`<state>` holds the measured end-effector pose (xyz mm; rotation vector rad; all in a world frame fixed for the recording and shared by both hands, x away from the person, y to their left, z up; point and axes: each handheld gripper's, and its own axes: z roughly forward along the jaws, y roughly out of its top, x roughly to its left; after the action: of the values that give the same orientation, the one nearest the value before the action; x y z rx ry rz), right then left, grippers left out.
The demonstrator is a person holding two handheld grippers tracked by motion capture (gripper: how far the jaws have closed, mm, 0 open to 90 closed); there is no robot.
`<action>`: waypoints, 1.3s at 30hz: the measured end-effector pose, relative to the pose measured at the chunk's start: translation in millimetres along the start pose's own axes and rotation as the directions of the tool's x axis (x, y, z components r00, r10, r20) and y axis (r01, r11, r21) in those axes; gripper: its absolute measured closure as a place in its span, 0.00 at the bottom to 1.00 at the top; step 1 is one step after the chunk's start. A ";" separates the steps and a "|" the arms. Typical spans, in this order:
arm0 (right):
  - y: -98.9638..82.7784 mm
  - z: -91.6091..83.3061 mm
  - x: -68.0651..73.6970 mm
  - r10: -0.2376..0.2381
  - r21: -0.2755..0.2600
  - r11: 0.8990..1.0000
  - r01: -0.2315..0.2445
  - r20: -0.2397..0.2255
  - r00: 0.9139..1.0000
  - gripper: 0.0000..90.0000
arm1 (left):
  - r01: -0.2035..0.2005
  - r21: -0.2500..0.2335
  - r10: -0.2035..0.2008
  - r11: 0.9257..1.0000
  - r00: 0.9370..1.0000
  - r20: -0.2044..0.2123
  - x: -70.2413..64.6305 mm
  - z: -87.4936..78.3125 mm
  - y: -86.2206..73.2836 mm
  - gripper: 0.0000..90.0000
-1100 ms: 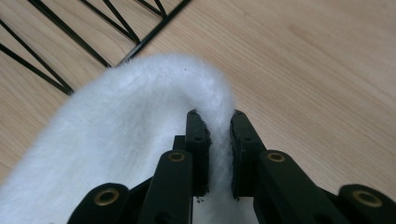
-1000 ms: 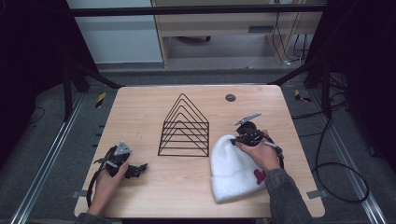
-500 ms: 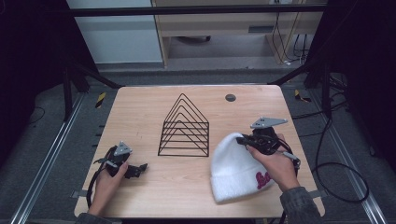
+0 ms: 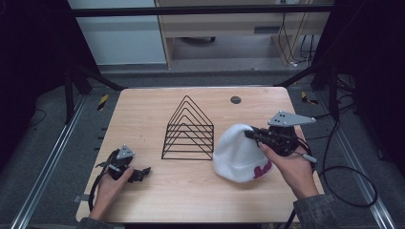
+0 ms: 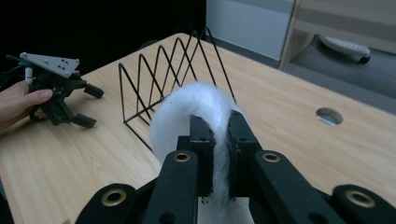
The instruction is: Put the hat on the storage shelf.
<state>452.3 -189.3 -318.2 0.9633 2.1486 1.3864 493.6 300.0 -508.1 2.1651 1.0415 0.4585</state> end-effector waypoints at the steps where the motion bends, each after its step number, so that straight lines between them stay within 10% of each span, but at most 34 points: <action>1: 3.0 -0.6 0.5 -0.009 -0.003 1.000 0.009 0.009 1.000 0.93 | -0.001 0.000 0.001 1.000 1.000 -0.001 0.0 -0.1 0.0 0.00; 8: 16.4 -4.3 -1.0 -0.019 -0.028 0.999 0.020 0.038 0.999 0.93 | 0.004 0.010 -0.004 1.000 1.000 -0.014 -0.9 -0.2 1.9 0.00; 13: 28.7 -7.9 -4.4 -0.025 -0.027 0.999 0.027 0.060 0.998 0.93 | 0.006 -0.001 -0.006 1.000 0.993 -0.120 2.2 -6.9 7.4 0.05; 17: 43.4 -12.6 -5.8 -0.033 -0.036 0.999 0.036 0.082 0.996 0.93 | 0.043 -0.093 -0.052 0.995 0.994 -0.093 5.0 -22.1 18.3 0.04; 28: 69.6 -17.4 -2.6 -0.069 -0.066 0.995 0.078 0.124 0.990 0.93 | 0.007 -0.243 0.004 0.970 0.999 0.043 -9.1 -66.8 91.7 0.05; 32: 80.2 -16.9 -3.5 -0.061 -0.080 0.994 0.072 0.139 0.988 0.93 | 0.014 -0.259 0.014 0.966 0.994 0.105 -19.1 -76.6 101.1 0.07; 39: 107.8 -17.1 -2.2 -0.059 -0.139 0.987 0.084 0.176 0.983 0.93 | -0.048 -0.223 0.063 0.974 0.996 0.059 -23.5 -84.9 130.3 0.06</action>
<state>478.1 -172.7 -213.5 0.9046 1.9091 1.3536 502.1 259.5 -356.4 2.0007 0.8529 0.5011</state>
